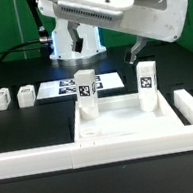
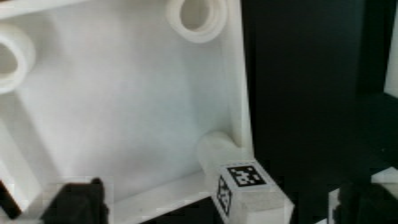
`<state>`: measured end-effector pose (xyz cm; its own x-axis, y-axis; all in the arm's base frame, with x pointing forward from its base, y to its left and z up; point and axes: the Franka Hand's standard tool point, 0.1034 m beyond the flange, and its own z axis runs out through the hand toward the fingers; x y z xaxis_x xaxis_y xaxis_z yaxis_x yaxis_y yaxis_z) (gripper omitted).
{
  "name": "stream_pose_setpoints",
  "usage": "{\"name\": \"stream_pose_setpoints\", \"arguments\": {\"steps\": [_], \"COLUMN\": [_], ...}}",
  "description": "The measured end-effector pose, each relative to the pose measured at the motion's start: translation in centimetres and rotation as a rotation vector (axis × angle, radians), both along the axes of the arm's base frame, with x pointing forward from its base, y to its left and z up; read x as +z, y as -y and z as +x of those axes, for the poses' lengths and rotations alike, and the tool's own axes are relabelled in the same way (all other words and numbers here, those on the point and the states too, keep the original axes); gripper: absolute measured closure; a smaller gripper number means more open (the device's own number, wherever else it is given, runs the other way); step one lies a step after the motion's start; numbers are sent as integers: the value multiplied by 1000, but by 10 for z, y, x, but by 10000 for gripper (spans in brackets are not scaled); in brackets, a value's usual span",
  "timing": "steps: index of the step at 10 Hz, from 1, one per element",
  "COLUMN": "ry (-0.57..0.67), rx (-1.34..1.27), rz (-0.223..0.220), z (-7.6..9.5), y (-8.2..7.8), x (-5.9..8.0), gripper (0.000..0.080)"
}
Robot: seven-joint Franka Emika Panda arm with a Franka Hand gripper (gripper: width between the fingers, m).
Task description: Assemble square table
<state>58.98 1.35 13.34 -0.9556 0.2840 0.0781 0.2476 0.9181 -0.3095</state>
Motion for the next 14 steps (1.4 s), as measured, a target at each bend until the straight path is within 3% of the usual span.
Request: {"name": "stream_pose_setpoints", "arguments": {"steps": [1, 3, 4, 5, 6, 7, 12, 13, 14], "ry": [-7, 17, 19, 64, 76, 83, 180, 208, 234], "rx": [-143, -397, -497, -651, -712, -747, -1060, -1181, -1325], "rz": [11, -59, -98, -181, -212, -210, -283, -248, -280], "z": [-10, -38, -51, -60, -63, -62, -65, -75, -102], "y": [10, 60, 84, 94, 89, 87, 87, 104, 135], "x": [3, 6, 0, -6, -9, -8, -10, -10, -12], "gripper": [150, 150, 150, 150, 150, 150, 150, 150, 150]}}
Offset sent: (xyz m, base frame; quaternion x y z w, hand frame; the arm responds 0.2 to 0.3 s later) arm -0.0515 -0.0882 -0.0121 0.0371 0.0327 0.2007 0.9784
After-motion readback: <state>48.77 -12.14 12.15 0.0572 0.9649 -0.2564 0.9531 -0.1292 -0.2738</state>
